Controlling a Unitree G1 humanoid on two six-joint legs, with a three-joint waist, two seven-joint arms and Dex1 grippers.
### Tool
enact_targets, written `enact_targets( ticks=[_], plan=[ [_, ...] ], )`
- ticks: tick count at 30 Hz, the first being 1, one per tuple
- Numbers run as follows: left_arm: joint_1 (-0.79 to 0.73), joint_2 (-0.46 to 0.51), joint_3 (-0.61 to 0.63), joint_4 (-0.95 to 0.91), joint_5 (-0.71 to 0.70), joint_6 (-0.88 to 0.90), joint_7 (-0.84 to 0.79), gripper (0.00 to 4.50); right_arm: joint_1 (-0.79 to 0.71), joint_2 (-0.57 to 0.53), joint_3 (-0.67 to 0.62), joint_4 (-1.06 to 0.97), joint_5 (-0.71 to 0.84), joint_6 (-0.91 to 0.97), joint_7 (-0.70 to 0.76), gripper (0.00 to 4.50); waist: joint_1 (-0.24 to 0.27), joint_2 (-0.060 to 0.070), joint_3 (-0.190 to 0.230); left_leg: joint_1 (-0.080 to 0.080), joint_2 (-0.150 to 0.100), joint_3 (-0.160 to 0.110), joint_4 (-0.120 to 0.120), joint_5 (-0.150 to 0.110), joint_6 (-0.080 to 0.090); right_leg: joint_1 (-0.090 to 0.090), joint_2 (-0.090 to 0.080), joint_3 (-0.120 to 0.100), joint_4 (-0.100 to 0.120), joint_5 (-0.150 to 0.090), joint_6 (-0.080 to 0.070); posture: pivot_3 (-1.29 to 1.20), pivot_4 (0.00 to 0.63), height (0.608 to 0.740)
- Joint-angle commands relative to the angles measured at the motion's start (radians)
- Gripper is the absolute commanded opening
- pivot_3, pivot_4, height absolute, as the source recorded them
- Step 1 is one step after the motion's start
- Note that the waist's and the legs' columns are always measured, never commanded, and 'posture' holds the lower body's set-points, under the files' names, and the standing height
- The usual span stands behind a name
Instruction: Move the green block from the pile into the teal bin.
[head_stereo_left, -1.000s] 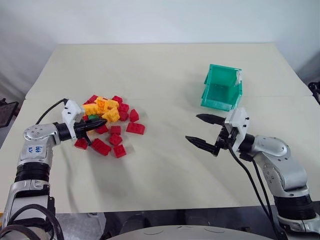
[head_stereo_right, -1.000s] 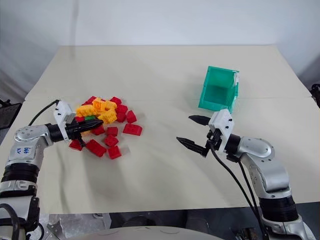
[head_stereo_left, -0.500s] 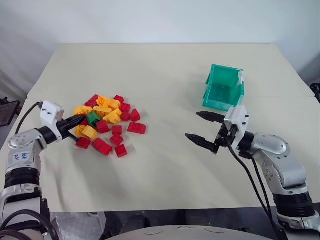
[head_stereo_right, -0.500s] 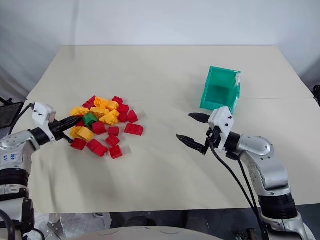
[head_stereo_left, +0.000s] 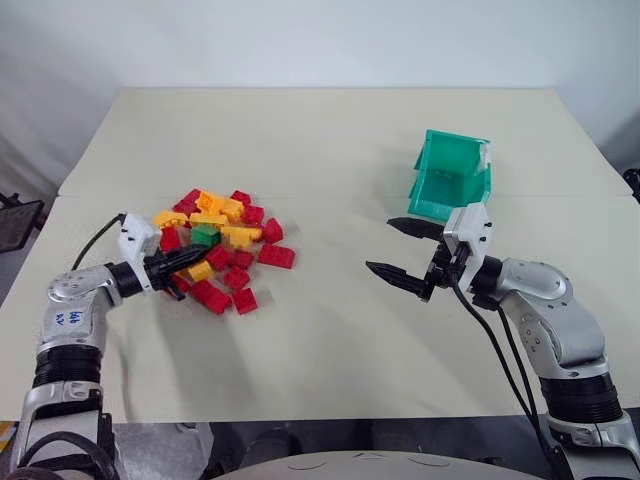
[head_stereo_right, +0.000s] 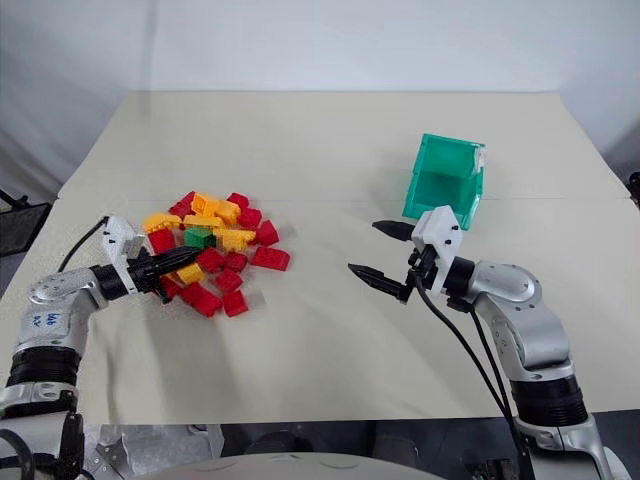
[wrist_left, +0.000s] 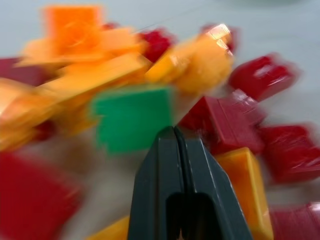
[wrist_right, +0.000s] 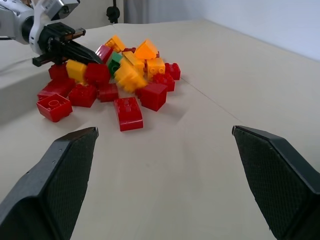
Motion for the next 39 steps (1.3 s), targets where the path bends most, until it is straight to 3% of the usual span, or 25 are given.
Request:
enact_targets(
  ticks=[1, 9, 10, 14, 25, 28, 31, 39],
  plan=[
    [0.034, 0.027, 0.009, -0.08, -0.039, 0.044, -0.052, 0.03, -0.01, 0.002, -0.011, -0.019, 0.008, -0.015, -0.001, 4.5, -0.003, 0.0, 0.0, 0.0, 0.0, 0.0, 0.0, 0.0, 0.0, 0.0, 0.0, 0.0, 0.0, 0.0, 0.0, 0.0, 0.15, 0.74],
    [0.167, 0.149, 0.142, -0.327, -0.148, 0.248, -0.015, 0.03, -0.03, -0.008, -0.016, 0.012, 0.008, -0.024, 0.021, 4.5, -0.009, -0.001, 0.001, 0.0, 0.003, -0.006, -0.001, 0.0, -0.001, -0.002, 0.001, 0.001, -0.001, 0.0, 0.0, 0.0, 0.15, 0.74],
    [0.201, 0.174, 0.173, -0.365, -0.161, 0.294, -0.001, 0.2, -0.037, -0.008, -0.011, 0.024, 0.006, -0.028, 0.03, 4.5, -0.009, -0.001, 0.001, 0.0, 0.002, -0.006, -0.001, 0.0, -0.001, -0.002, 0.001, 0.001, 0.0, 0.0, 0.0, 0.0, 0.15, 0.74],
    [0.31, 0.225, 0.266, -0.469, -0.22, 0.408, 0.021, 1.21, -0.064, -0.002, -0.001, 0.06, 0.001, -0.039, 0.049, 4.5, -0.01, -0.001, 0.001, 0.0, 0.002, -0.007, -0.001, 0.0, 0.0, -0.002, 0.001, 0.002, -0.001, 0.0, 0.0, 0.0, 0.15, 0.74],
    [0.615, 0.264, 0.648, -0.457, -0.185, 0.301, 0.007, 4.49, -0.142, 0.02, 0.031, 0.15, -0.002, -0.061, 0.12, 4.5, -0.006, 0.0, 0.001, -0.001, 0.003, -0.008, -0.002, -0.001, -0.001, -0.002, 0.0, 0.001, -0.002, 0.0, -0.001, 0.0, 0.15, 0.74],
    [0.679, 0.256, 0.711, -0.471, -0.183, 0.278, 0.009, 4.49, -0.16, 0.028, 0.04, 0.181, -0.01, -0.075, 0.138, 4.5, -0.005, 0.0, 0.001, -0.001, 0.003, -0.008, -0.002, -0.001, -0.001, -0.002, 0.0, 0.001, -0.002, 0.0, -0.001, 0.0, 0.15, 0.74],
    [0.687, 0.237, 0.692, -0.525, -0.202, 0.284, 0.029, 4.49, -0.179, 0.042, 0.05, 0.209, -0.02, -0.09, 0.144, 4.5, -0.002, 0.0, 0.002, -0.001, 0.003, -0.008, -0.002, -0.001, -0.001, -0.002, 0.0, 0.001, -0.002, 0.0, -0.001, 0.0, 0.15, 0.74],
    [0.517, 0.152, 0.426, -0.653, -0.165, 0.416, 0.291, 4.49, -0.188, 0.06, 0.053, 0.221, -0.036, -0.101, 0.14, 4.5, -0.004, 0.0, 0.002, -0.001, 0.002, -0.009, -0.002, -0.001, -0.001, -0.002, -0.001, 0.001, -0.001, 0.0, -0.001, 0.0, 0.15, 0.74]
  ],
)
